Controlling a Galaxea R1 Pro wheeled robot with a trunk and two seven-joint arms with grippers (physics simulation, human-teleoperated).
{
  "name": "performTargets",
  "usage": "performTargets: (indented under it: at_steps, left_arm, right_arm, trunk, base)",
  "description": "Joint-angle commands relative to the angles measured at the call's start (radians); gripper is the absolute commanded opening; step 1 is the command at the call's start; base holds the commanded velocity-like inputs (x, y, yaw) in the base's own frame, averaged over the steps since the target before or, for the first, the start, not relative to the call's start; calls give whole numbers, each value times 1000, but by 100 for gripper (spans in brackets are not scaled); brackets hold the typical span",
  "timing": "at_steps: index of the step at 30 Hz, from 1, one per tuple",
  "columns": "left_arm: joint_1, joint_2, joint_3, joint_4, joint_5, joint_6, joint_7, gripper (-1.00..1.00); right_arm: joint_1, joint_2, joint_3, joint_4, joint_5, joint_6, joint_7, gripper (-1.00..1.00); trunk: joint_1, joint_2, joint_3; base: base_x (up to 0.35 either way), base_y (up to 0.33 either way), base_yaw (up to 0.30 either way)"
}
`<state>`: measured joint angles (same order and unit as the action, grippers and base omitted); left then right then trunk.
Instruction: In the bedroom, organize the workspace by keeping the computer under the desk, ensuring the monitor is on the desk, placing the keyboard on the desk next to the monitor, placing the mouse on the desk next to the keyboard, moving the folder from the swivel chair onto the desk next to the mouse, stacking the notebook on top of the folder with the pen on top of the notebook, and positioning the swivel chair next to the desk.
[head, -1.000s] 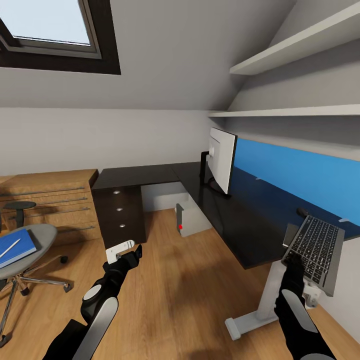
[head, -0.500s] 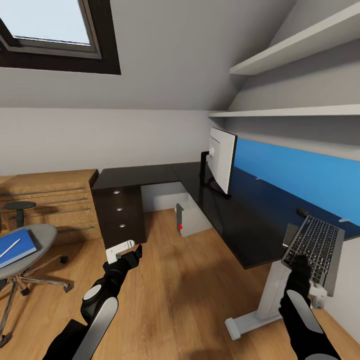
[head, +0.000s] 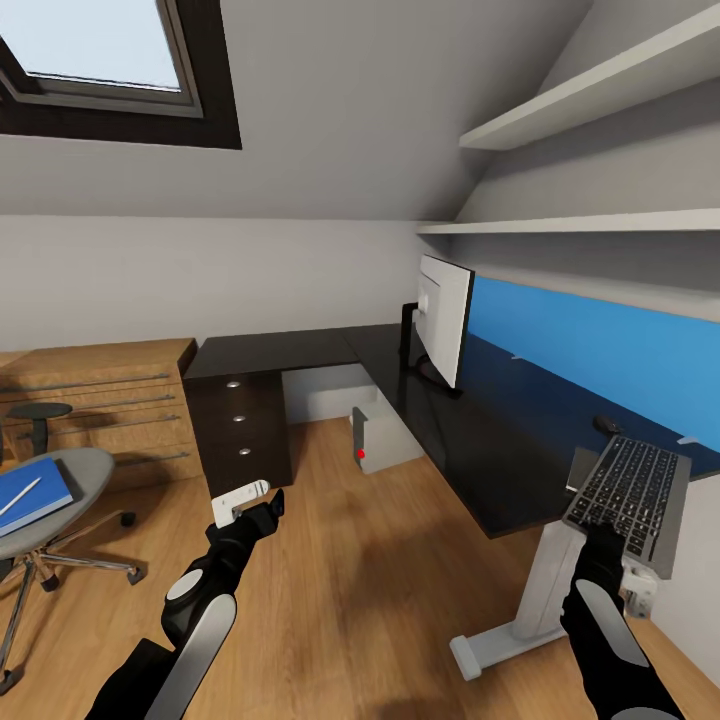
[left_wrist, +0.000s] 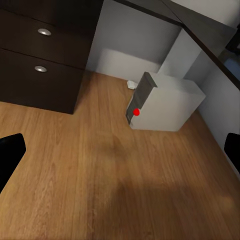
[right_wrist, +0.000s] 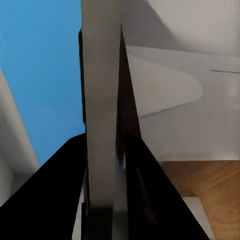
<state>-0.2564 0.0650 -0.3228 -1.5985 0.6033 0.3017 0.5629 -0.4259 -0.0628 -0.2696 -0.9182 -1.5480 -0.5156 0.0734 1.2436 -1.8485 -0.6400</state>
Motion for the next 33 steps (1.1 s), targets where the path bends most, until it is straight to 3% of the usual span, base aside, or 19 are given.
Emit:
performTargets:
  at_steps: [1, 9, 13, 18, 19, 21, 22, 27, 33]
  left_arm:
    - [-1, 1, -2, -1, 6, 2, 8, 100]
    - [-1, 1, -2, -1, 7, 2, 9, 100]
    - [-1, 0, -2, -1, 7, 2, 9, 100]
    - [-1, 0, -2, 3, 6, 2, 9, 100]
    - [0, -1, -2, 5, 7, 2, 9, 100]
    - [0, -1, -2, 5, 7, 2, 9, 100]
    - [-1, -1, -2, 6, 7, 2, 9, 100]
    - [-1, 0, -1, 6, 7, 2, 9, 100]
    - [-1, 0, -1, 6, 7, 2, 9, 100]
  right_arm:
    - [-1, -1, 0, 1, -20, -3, 8, -100]
    - [-1, -2, 0, -10, -20, -4, 9, -100]
    - [-1, 1, 0, -98, -18, -7, 9, -100]
    - [1, 1, 1, -123, -15, -8, 11, -100]
    - [67, 17, 25, -290, -13, 0, 7, -100]
    - [105, 27, 43, -359, -14, 1, 0, -100]
    - [151, 44, 66, -432, -15, 1, -31, -100]
    - [211, 64, 110, -538, -15, 2, -144, -100]
    - [233, 67, 132, -575, -15, 1, -172, -100]
  trunk:
    - [0, 0, -1]
    - [-27, 49, 21]
    - [-42, 77, 33]
    - [-61, 112, 49]
    - [-61, 112, 49]
    - [-61, 112, 49]
    - [-61, 112, 49]
    - [-61, 112, 49]
    - [-61, 112, 49]
  base:
    - [0, 0, 0]
    - [0, 0, 0]
    - [0, 0, 0]
    - [0, 0, 0]
    - [0, 0, 0]
    - [0, 0, 0]
    - [0, 0, 0]
    - [0, 0, 0]
    - [0, 0, 0]
